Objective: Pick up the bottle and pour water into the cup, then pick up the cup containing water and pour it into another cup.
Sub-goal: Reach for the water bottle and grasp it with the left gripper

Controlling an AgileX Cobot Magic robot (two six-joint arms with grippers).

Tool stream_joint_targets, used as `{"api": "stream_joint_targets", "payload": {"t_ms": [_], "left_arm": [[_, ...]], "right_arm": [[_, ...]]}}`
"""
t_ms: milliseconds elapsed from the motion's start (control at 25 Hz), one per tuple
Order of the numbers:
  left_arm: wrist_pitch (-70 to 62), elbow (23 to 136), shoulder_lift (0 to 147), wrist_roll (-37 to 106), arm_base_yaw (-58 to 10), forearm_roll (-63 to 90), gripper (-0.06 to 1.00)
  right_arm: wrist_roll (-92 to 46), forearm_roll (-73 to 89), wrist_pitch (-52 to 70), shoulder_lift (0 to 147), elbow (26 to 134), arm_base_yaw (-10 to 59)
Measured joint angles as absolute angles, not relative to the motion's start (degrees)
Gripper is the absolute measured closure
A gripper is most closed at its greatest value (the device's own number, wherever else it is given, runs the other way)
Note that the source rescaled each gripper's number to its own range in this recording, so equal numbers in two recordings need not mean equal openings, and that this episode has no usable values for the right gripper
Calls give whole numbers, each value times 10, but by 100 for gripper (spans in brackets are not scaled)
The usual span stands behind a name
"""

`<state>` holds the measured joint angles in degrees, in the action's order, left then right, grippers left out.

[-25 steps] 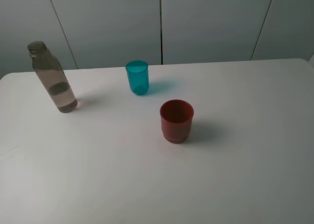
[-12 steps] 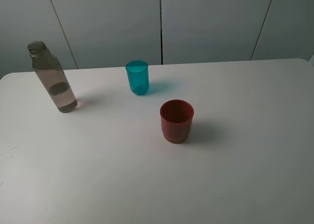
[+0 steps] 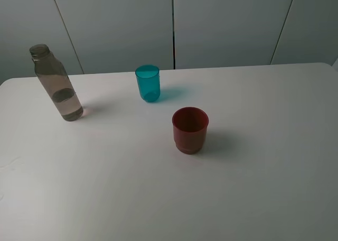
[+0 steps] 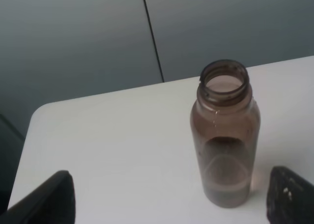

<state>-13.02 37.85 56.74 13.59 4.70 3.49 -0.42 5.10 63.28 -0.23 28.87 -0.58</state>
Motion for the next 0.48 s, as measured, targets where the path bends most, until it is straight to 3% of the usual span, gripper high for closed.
{"api": "stream_joint_targets", "payload": {"t_ms": [240, 480], "left_arm": [[52, 302, 625, 136, 12, 47, -6], [100, 251, 629, 126, 6, 53, -6]], "right_arm": [[-4, 51, 633, -2, 289, -6], [-4, 51, 633, -2, 289, -6]]}}
